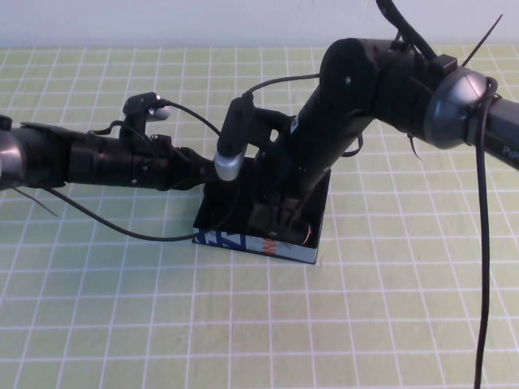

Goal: Take glasses out of glasses case
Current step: Pick up the glasses from the glasses case

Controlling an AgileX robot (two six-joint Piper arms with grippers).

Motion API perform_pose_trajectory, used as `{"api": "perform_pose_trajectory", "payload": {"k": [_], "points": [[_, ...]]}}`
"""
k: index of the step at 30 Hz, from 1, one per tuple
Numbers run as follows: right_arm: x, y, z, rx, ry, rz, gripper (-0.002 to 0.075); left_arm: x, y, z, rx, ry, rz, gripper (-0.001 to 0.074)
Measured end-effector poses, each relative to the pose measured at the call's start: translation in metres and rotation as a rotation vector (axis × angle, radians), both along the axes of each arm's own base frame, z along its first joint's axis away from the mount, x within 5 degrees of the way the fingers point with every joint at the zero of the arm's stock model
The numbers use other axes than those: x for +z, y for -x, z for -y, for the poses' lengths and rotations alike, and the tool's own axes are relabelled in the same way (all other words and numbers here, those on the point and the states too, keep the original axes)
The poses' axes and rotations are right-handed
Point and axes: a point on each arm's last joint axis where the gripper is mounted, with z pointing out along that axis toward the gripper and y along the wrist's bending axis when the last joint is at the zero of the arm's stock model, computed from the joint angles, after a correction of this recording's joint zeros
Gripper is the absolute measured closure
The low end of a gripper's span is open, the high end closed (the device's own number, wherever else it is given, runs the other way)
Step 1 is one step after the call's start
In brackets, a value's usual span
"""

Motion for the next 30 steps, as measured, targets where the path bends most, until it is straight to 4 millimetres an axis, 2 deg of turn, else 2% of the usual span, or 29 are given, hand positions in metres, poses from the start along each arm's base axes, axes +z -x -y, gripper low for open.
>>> {"api": "perform_pose_trajectory", "payload": {"k": [6,10,16,24,30], "points": [[-0.001,-0.005,0.003,0.05,0.045,0.082,0.0463,0.0,0.001,0.0,0.005,0.013,-0.023,0.0739],[-0.01,-0.009,0.0,0.047,0.047,0.089,0.0459,0.0,0.001,0.001,0.004,0.016,-0.027,0.0739],[-0.033,-0.016,-0.004,0.047,0.072,0.052,0.0459,0.0,0.002,0.001,-0.003,0.021,-0.037,0.0739],[-0.035,-0.024,-0.01,0.045,0.062,0.067,0.0459,0.0,0.003,0.001,-0.01,0.012,-0.041,0.0739],[-0.046,-0.028,-0.011,0.049,0.084,0.063,0.0459,0.0,0.003,0.001,-0.014,0.013,-0.043,0.0739]]}}
